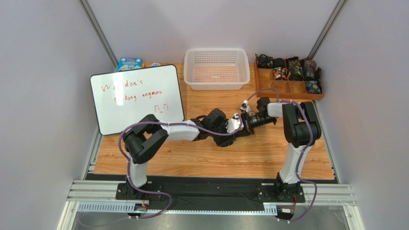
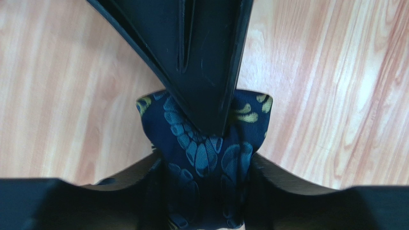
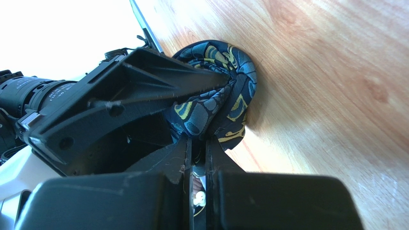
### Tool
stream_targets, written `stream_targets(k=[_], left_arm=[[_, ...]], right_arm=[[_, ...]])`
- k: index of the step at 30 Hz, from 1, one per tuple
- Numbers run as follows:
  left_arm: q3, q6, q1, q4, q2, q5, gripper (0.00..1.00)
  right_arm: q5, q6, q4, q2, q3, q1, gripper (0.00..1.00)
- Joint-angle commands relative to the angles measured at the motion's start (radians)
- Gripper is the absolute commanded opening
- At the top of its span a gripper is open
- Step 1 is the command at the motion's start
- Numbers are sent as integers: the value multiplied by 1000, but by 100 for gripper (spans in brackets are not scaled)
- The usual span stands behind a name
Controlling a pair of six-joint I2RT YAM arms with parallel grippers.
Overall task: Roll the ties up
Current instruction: Pick up the tie at the center of the board.
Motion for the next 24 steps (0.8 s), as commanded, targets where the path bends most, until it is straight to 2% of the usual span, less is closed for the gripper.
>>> stream_targets(k=[1,2,3,4,5,10,14,17,18,24], left_arm=[[-44,-10,3,-135,-46,4,62],[-51,-21,12,-135,-71,16,66],[-51,-27,19,-138,-129,34,81],[-48,-30,23,-147,-161,47,84],[-36,-40,35,-160,-192,74,99],[34,-49,65,-304,-399,119,99],[65,-9,75,-457,-511,90,99],[68,3,82,-537,-568,56,99],[65,-4,86,-548,-592,44,99],[42,-23,140,-603,-639,-7,99]], right_arm=[[78,-3,10,-53,3,7,0],[83,3,12,-62,4,6,0],[93,8,9,-85,7,3,0],[95,15,-2,-97,15,3,0],[97,20,-10,-113,21,1,0],[167,34,-89,-218,85,-11,0],[290,-7,-229,-255,232,-72,0],[423,-57,-336,-245,415,-158,0],[501,-113,-382,-236,526,-178,0],[734,-172,-407,-81,896,-354,0]])
